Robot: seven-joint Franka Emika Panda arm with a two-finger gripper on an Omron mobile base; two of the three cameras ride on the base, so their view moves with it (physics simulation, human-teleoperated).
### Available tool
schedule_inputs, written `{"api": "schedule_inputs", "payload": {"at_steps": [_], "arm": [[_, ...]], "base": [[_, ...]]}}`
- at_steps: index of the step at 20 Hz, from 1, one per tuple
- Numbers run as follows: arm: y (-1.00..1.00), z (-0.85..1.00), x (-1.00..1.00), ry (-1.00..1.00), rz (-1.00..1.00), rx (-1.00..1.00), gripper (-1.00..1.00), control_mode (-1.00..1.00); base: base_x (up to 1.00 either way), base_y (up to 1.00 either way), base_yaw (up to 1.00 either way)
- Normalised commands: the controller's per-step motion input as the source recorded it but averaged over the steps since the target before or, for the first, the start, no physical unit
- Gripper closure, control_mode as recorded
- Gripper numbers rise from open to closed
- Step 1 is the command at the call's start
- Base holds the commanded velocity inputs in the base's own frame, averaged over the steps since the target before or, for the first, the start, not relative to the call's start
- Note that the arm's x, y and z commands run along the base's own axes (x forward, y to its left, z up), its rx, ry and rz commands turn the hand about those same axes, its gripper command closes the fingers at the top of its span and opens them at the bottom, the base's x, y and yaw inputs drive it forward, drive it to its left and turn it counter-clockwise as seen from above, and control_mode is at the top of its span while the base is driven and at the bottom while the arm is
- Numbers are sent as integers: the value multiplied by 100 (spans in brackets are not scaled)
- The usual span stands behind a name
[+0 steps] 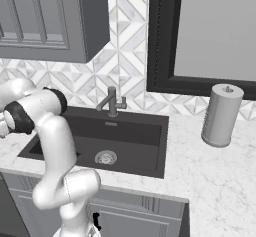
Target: Pick the pan and sponge and place them into the sink. Then turn on the water.
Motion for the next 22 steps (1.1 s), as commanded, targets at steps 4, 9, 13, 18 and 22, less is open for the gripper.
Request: {"api": "schedule_inputs", "payload": {"at_steps": [4, 9, 13, 18, 22], "arm": [[-100, 0, 10, 0, -20, 5, 100, -100], [-100, 0, 8, 0, -16, 7, 100, -100], [-96, 0, 23, 2, -10, 4, 100, -100], [-64, -2, 32, 1, -2, 0, 100, -100], [-23, -3, 36, 3, -1, 0, 100, -100]], "base": [[0, 0, 0], [0, 0, 0], [0, 0, 0], [0, 0, 0], [0, 0, 0]]}}
